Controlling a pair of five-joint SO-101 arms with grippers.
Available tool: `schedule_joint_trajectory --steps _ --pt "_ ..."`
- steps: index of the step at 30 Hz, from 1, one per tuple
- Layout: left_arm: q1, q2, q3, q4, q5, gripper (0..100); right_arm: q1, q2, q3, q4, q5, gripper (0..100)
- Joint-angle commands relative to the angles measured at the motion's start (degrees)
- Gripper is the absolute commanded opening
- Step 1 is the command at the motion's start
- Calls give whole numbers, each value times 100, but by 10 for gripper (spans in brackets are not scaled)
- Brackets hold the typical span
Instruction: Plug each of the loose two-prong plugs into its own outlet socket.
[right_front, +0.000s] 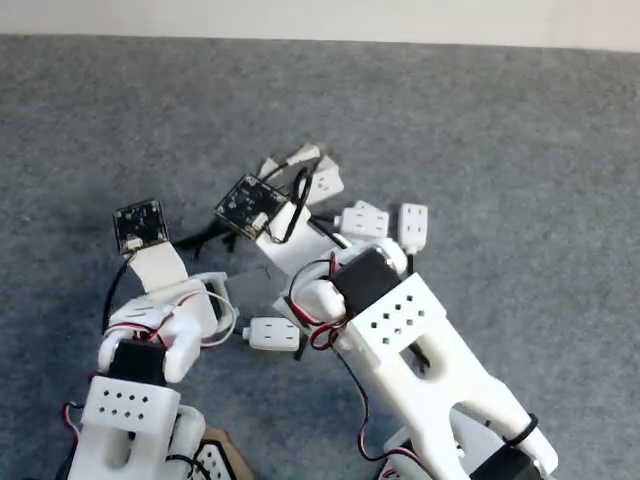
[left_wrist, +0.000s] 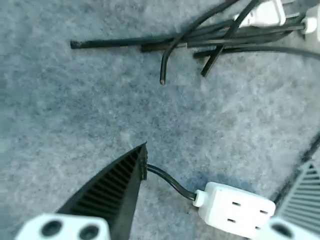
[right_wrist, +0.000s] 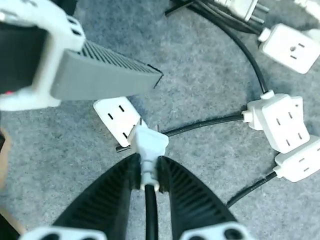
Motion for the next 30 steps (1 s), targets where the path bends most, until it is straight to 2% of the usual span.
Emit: schedule_joint_trajectory --steps 1,5,10,13,19,22,25,27,30 --pt "145 -31 -13 -88 -26 432 66 -215 -338 31 53 5" --pt "409 -31 -4 -88 -44 432 -233 -215 -338 -66 0 5" --pt "1024 -75 84 185 -290 432 -268 -66 -356 -251 -132 5" --pt "1138 -75 92 229 -352 432 -251 295 -356 -251 -132 5" --pt "75 -75 31 53 -290 431 -251 629 -382 -268 88 5" --pt "-611 -57 -84 -185 176 431 -251 690 -382 -277 273 5" --pt "-892 -31 -136 -246 299 431 -277 752 -382 -295 633 5" --pt "-901 -31 -136 -255 299 431 -295 796 -382 -295 1099 5" --pt "-901 -31 -110 -343 299 431 -295 804 -382 -233 2444 5"
